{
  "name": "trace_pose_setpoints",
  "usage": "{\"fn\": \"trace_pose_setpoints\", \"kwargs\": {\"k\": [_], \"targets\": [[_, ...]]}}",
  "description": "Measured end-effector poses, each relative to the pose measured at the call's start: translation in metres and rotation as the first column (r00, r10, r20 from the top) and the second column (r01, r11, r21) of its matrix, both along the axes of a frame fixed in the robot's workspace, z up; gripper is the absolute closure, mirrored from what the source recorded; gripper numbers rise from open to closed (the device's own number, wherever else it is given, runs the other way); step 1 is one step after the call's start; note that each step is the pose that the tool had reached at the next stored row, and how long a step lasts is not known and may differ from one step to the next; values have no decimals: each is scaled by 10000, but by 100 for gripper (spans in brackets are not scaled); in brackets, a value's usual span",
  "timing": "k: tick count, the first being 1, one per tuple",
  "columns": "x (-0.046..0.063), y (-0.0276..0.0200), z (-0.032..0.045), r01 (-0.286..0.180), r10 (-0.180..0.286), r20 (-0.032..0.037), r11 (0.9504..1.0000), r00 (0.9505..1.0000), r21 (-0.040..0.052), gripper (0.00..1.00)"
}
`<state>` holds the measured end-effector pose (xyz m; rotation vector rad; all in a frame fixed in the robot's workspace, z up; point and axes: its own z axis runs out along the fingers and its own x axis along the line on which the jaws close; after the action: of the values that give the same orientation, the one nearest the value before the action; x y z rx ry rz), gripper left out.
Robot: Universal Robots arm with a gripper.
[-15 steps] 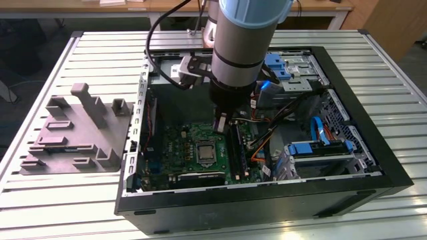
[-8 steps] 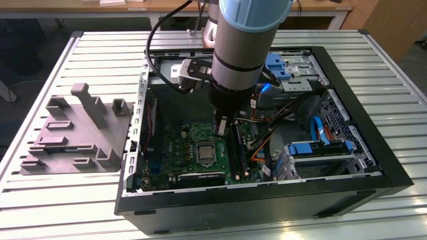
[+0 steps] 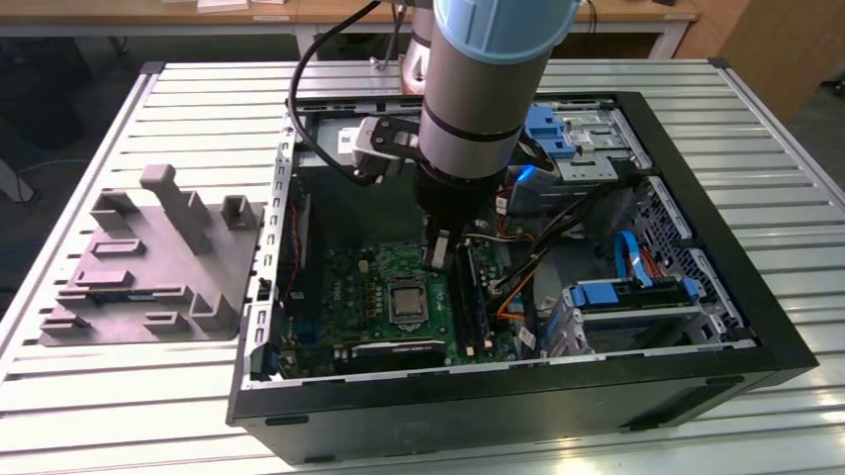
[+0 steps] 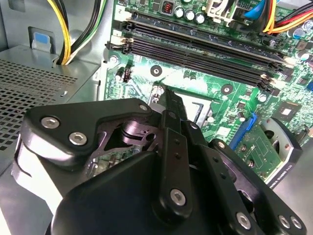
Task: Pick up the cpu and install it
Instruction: 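Install the first cpu locking lever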
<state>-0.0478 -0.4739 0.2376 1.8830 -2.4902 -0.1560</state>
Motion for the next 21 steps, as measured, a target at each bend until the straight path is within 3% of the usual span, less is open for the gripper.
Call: {"fn": "trace_pose_setpoints", "kwargs": {"k": [3,7,12,14,21], "targets": [[0,-4,-1,-103,103,0,9999,9999,1,89],[0,-7,-3,-674,674,0,9977,9977,-1,89],[0,-44,-6,-799,799,-1,9968,9968,-30,89],[0,-45,-8,-997,997,-6,9950,9950,-68,89],[0,-47,-42,-1688,1688,2,9856,9857,-65,89]]}}
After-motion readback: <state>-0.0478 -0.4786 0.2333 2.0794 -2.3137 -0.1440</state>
